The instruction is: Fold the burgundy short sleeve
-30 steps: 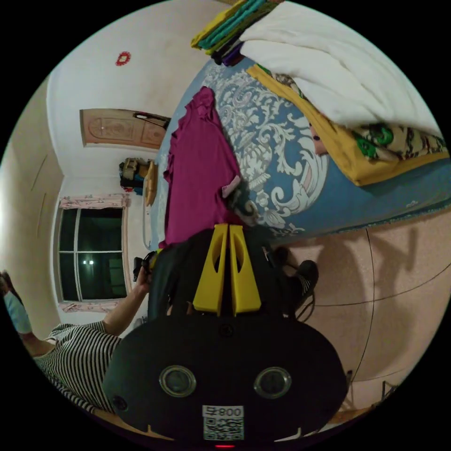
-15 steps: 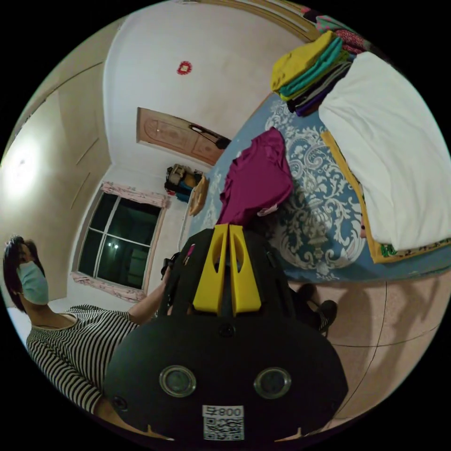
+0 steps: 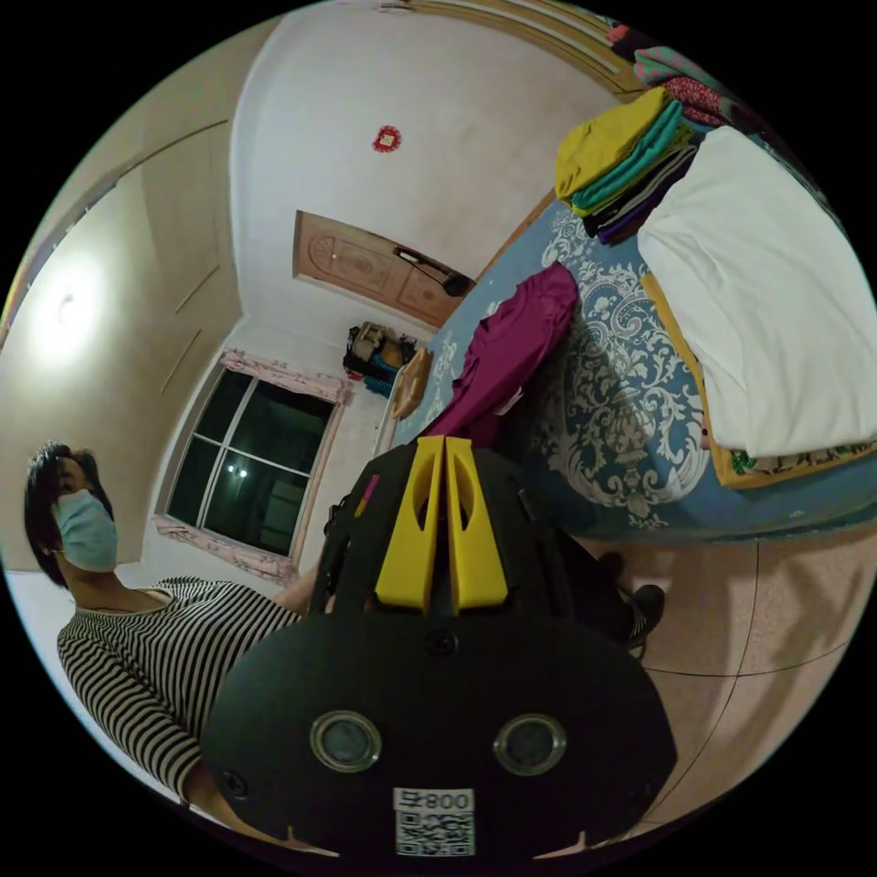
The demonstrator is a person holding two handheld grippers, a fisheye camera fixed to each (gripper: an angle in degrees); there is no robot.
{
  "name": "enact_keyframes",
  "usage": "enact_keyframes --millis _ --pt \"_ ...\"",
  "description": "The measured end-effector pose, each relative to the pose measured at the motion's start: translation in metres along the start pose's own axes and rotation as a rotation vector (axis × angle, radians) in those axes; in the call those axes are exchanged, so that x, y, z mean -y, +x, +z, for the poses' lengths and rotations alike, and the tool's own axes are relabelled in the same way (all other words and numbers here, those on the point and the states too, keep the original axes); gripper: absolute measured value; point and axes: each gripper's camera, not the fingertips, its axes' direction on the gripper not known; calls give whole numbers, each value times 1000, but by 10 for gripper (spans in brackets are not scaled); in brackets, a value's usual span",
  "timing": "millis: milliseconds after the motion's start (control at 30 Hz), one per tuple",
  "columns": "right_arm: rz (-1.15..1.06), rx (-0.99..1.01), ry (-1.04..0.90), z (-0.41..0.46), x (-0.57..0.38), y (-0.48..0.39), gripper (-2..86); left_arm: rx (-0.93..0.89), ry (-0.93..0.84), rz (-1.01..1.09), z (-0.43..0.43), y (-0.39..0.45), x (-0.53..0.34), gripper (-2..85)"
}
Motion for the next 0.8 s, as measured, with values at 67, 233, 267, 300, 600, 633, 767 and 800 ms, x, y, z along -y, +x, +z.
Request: enact_keyframes --millis 67,233,267,300,600,633,767,800 --pt "3 6 3 -1 -6 -6 0 -11 -2 0 -1 4 -5 9" --pt "9 27 7 -7 -23 -24 0 -24 -14 -5 -9 10 -18 9" --pt "12 31 11 -9 -28 -29 0 -27 -15 -6 -11 10 -20 9" --pt "17 36 15 -11 -32 -33 0 -31 -15 -8 -14 11 -23 9" --pt "57 40 19 -15 -48 -63 1 -40 -24 -64 -22 -3 -34 9" --pt "60 39 17 -14 -48 -64 1 -46 -25 -74 -19 -8 -31 9" --pt "70 54 22 -4 -38 -77 1 -74 -15 -81 -10 -15 -15 8" --pt "67 55 20 -1 -34 -81 1 -74 -17 -75 -7 -15 -6 8"
